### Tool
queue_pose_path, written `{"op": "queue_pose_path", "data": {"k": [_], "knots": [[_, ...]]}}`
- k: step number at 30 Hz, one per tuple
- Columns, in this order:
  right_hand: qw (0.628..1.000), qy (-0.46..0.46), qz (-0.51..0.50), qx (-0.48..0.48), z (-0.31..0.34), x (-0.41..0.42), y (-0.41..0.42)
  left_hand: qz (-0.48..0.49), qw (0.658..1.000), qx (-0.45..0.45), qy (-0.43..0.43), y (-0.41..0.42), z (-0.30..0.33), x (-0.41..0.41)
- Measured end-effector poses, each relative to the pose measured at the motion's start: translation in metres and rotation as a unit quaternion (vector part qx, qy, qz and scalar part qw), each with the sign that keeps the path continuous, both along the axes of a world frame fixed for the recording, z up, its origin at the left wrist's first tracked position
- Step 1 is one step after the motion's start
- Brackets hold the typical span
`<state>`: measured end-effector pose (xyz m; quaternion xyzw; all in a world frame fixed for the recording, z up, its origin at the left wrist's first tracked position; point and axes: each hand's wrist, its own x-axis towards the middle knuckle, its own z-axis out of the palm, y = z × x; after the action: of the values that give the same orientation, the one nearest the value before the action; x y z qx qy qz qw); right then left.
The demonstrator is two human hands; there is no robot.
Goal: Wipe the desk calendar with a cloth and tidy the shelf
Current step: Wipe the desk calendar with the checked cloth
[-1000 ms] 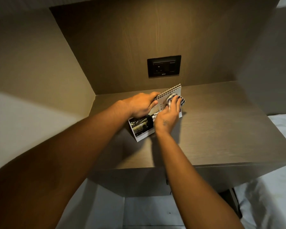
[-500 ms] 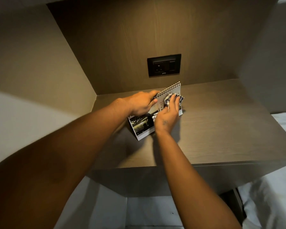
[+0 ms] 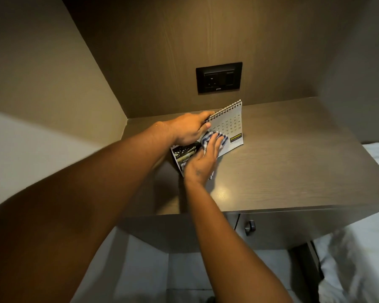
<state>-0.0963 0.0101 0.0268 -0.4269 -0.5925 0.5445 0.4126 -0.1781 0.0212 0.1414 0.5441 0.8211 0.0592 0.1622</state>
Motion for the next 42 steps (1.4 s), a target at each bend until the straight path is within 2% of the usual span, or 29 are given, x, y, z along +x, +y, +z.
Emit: {"op": "queue_pose_path", "data": {"k": [7, 12, 16, 21, 26, 29, 32, 34, 35, 39, 42], "knots": [[0.997, 0.035, -0.065, -0.032, 0.018, -0.007, 0.088, 0.01, 1.0, 0.015, 0.018, 0.001, -0.002, 0.001], [0.998, 0.033, -0.043, -0.03, 0.009, -0.005, 0.035, 0.004, 0.999, 0.034, 0.029, 0.002, -0.007, -0.003], [0.993, 0.088, 0.002, -0.075, 0.004, 0.001, -0.013, 0.006, 0.999, 0.031, 0.023, 0.002, -0.008, -0.004], [0.993, 0.057, -0.065, -0.081, 0.022, -0.011, 0.034, 0.009, 0.999, 0.032, 0.035, 0.002, -0.009, -0.002], [0.993, 0.046, -0.085, -0.061, 0.023, -0.013, 0.079, 0.018, 0.999, 0.034, 0.038, 0.002, -0.009, -0.001], [0.996, 0.037, -0.065, -0.057, 0.016, -0.012, 0.066, 0.017, 0.998, 0.036, 0.041, 0.002, -0.01, -0.002], [0.998, 0.03, -0.002, -0.051, 0.001, -0.002, 0.01, 0.015, 0.999, 0.031, 0.037, 0.001, -0.008, -0.003], [0.998, 0.051, 0.021, -0.021, -0.005, 0.005, -0.025, 0.021, 0.999, 0.026, 0.027, 0.001, -0.007, -0.001], [0.999, 0.031, 0.017, 0.004, -0.008, 0.005, -0.034, 0.024, 0.999, 0.025, 0.024, 0.0, -0.006, 0.0], [1.0, -0.005, -0.025, -0.011, 0.012, -0.002, -0.005, 0.022, 0.999, 0.032, 0.03, -0.001, -0.003, 0.002], [0.996, 0.055, -0.053, -0.049, 0.029, -0.006, 0.047, 0.016, 0.998, 0.033, 0.049, -0.001, -0.004, 0.002]]}}
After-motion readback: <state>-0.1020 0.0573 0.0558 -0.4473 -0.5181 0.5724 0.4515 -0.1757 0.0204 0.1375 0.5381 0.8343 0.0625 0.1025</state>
